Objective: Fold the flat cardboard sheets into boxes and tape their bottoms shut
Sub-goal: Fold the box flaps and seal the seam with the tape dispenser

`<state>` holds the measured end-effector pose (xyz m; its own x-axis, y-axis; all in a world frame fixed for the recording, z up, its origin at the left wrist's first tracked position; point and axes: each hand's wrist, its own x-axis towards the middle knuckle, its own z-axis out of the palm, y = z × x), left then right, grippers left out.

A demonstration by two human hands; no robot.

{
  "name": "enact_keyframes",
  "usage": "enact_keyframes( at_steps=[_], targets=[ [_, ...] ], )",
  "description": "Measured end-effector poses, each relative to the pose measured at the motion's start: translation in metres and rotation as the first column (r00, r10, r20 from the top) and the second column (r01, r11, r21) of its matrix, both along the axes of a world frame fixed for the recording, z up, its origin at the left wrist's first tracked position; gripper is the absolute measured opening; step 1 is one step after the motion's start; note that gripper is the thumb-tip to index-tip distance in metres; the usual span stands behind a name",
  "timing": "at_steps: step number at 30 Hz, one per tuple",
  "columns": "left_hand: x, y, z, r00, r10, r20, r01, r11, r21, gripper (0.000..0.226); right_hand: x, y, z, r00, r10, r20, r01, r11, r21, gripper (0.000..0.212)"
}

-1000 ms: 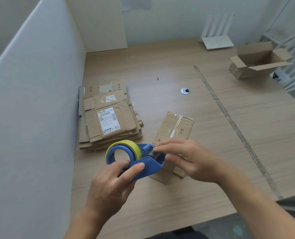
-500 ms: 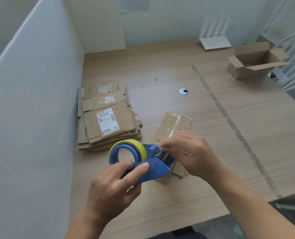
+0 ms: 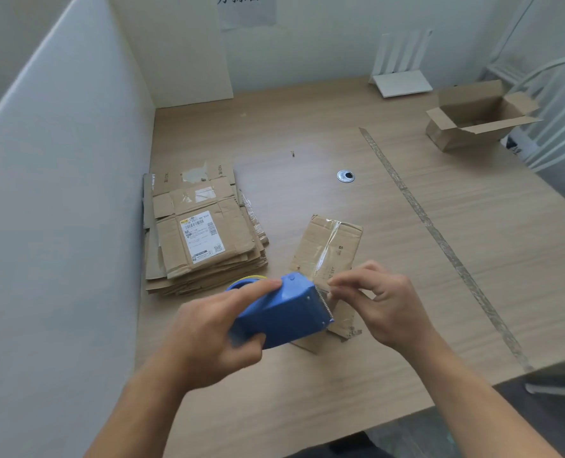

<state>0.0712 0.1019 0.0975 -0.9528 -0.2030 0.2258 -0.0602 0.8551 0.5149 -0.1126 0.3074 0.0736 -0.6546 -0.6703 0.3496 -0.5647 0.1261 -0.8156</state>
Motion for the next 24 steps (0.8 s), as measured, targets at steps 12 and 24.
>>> enact_keyframes(
  at_steps=[12, 24],
  targets=[
    [-0.010, -0.025, 0.003, 0.950, 0.171, 0.262, -0.189, 0.981, 0.046, 0.073, 0.008, -0.058, -0.056, 0.962, -0.005, -0.273, 0.064, 0.976, 0.209, 0.019],
    [0.001, -0.006, 0.001, 0.933, 0.071, 0.354, -0.134, 0.979, 0.156, 0.071, -0.028, -0.023, -0.044, 0.941, 0.335, -0.050, -0.313, 0.917, 0.248, 0.019]
  ],
)
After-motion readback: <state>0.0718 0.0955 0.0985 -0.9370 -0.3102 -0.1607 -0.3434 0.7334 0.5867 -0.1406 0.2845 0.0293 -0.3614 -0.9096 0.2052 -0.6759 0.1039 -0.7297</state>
